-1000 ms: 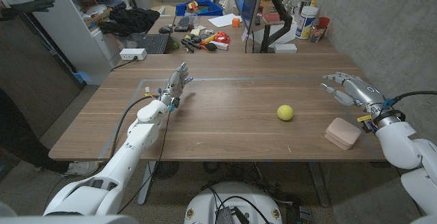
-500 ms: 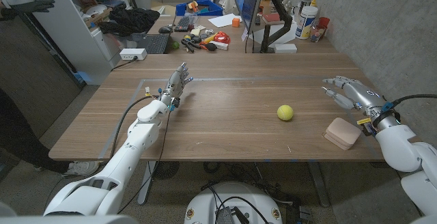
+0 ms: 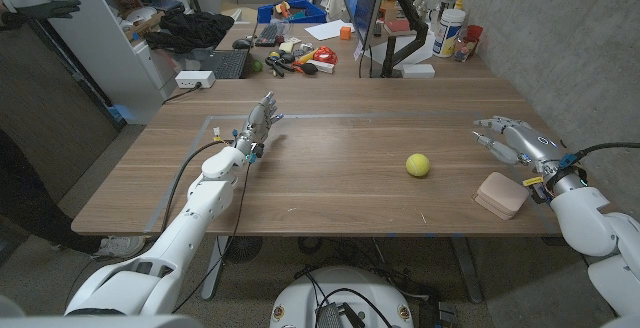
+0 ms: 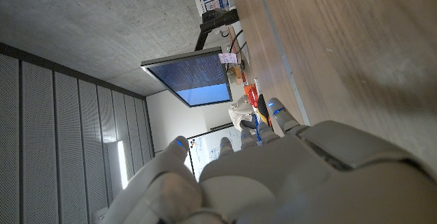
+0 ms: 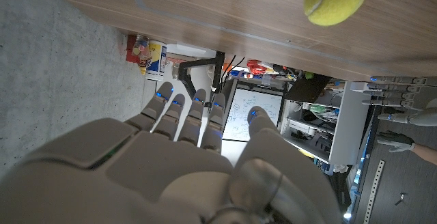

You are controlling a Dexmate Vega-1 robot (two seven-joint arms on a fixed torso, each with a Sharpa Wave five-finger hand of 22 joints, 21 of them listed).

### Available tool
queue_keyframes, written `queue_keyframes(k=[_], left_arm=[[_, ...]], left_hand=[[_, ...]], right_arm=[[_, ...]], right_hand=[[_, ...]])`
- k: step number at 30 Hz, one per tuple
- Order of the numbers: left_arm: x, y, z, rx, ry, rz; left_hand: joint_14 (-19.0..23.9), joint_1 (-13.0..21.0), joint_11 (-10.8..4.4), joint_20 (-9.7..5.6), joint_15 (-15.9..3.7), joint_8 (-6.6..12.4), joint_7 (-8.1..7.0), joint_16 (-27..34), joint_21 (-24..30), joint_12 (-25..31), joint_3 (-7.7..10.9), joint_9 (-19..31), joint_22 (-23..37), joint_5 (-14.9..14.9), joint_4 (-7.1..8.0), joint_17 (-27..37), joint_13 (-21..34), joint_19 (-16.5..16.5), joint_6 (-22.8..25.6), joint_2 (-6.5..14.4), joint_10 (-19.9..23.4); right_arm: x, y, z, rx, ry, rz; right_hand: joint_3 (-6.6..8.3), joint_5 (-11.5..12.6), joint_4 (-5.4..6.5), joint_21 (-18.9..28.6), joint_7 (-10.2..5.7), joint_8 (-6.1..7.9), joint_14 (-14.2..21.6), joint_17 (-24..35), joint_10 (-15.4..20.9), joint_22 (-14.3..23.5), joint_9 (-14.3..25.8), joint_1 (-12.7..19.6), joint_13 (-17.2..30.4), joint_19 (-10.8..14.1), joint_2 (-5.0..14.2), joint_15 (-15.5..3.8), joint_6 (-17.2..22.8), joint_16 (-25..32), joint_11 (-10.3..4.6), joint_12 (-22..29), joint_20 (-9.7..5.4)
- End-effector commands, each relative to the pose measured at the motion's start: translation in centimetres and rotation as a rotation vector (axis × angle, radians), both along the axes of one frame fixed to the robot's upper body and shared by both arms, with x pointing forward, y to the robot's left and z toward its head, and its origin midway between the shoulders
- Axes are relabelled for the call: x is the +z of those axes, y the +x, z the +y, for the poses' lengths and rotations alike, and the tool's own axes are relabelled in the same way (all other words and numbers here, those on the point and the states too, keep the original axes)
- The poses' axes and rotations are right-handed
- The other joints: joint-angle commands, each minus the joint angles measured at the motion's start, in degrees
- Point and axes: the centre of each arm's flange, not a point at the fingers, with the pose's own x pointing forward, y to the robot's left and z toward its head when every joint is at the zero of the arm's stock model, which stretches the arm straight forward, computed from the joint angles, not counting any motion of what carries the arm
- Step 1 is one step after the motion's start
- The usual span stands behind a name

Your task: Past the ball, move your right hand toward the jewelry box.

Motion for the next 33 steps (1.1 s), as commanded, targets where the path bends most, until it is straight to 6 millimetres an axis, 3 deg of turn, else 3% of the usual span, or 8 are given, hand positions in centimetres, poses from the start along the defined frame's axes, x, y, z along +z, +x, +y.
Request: queue_keyframes(k=[1, 33], left_arm=[[0.0, 0.1, 0.1, 0.0, -0.001, 0.0], [-0.4, 0.6, 0.4, -0.001, -0.003, 0.012]], left_hand=[[-1.77, 0.24, -0.04, -0.98, -1.68, 0.38, -0.09, 0.17, -0.23, 0.19, -0.32, 0.22, 0.21, 0.37, 0.12, 0.16, 0.31, -5.46, -2.1, 0.35, -1.79], [-1.84, 0.32, -0.14, -0.93, -1.57, 0.37, -0.02, 0.14, -0.56, 0.18, -0.55, 0.22, 0.23, 0.42, 0.13, 0.16, 0.31, -5.31, -2.12, 0.43, -1.81]], right_arm=[[-0.3, 0.1, 0.1, -0.009, 0.003, 0.012], [-1.6, 0.7, 0.1, -0.029, 0.018, 0.06]], right_hand=[[0.18, 0.15, -0.39, -0.12, 0.18, -0.25, 0.52, 0.2, 0.53, 0.17, 0.32, 0.59, 0.14, 0.07, 0.22, -3.15, 0.54, -0.2, 0.16, -0.27, -2.4], [0.14, 0.15, -0.77, -0.63, 0.26, -0.22, 0.76, 0.25, 1.11, 0.19, 0.33, 1.04, 0.14, 0.37, 0.31, -3.14, 1.52, -0.29, 0.05, -0.38, -2.38]])
